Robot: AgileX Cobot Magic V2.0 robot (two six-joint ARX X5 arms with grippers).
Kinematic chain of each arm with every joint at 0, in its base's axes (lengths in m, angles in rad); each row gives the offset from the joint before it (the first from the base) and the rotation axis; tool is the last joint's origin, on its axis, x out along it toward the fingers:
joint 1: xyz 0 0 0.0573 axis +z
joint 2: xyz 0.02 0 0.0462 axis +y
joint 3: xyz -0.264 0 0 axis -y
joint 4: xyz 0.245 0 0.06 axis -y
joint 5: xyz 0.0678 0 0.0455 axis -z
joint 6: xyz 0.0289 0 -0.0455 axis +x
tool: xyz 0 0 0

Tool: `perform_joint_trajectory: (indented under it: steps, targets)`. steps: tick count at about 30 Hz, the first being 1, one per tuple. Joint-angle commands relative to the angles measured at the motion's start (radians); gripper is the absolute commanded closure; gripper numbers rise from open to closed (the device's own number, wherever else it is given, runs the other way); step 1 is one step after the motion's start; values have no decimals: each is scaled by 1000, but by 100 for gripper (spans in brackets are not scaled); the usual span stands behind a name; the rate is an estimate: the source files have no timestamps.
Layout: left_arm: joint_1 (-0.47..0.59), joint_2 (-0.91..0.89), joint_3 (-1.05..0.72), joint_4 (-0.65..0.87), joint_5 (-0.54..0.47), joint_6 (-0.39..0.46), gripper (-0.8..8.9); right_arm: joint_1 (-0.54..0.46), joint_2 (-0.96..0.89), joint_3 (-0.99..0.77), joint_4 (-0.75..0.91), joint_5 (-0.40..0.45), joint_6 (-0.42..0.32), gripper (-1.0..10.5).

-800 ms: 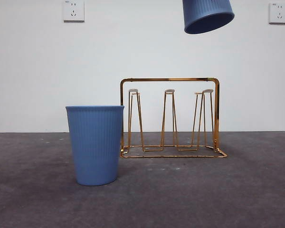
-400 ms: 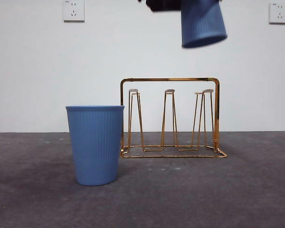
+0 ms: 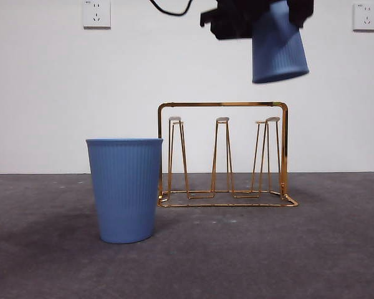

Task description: Pick up cup 1,put cup 1 in the cup rack,pick up cup 2,put cup 2 in the cup rack

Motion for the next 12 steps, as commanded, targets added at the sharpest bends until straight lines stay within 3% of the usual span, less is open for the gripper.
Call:
perform_joint_trajectory:
  steps: [1, 12]
  targets:
    - [5, 35, 8, 6, -1, 11, 821, 0, -3, -8, 15, 1, 11, 760]
    - [33, 75, 8, -9, -3, 6, 820, 0, -2, -8, 20, 1, 11, 760]
